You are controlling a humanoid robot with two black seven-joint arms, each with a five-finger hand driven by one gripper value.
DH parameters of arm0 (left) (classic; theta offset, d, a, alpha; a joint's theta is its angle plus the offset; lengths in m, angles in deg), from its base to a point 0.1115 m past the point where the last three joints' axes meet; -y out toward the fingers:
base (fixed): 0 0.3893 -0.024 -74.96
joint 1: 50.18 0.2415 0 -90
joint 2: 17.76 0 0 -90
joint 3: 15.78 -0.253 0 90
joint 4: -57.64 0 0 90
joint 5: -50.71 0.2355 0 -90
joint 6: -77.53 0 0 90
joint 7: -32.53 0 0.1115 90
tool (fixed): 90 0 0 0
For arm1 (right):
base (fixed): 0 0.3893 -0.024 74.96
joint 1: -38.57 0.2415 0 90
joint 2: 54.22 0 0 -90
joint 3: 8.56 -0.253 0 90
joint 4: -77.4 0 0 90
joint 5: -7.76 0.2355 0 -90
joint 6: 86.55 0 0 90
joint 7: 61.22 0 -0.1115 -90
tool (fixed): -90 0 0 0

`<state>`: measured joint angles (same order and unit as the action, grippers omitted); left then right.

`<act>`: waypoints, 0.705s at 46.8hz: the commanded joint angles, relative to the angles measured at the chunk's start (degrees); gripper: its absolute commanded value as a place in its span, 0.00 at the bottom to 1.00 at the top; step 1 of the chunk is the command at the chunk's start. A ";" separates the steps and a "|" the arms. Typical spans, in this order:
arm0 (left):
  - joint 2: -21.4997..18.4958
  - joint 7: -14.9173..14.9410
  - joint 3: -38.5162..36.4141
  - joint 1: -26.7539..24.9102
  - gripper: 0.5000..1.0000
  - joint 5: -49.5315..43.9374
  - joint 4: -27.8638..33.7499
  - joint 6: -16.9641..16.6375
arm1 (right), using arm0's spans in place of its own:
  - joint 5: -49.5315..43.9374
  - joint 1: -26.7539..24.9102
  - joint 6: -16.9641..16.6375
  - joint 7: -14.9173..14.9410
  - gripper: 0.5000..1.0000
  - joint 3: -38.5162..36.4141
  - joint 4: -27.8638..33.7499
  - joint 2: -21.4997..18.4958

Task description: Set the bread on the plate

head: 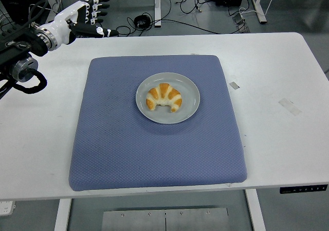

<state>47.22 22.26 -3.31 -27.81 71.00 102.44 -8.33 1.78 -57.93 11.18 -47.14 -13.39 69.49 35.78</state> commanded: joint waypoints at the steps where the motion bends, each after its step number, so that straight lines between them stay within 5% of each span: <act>1: -0.21 -0.01 0.01 0.04 0.93 0.01 -0.50 0.00 | 0.00 0.00 0.00 -0.02 1.00 0.00 0.00 0.00; 33: -0.21 -0.09 4.75 2.58 0.93 -1.05 -6.74 -0.09 | 0.00 0.00 0.00 -0.02 1.00 0.00 0.00 0.00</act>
<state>47.01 22.16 1.14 -25.31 70.21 95.82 -8.35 1.78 -57.93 11.18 -47.16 -13.39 69.49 35.78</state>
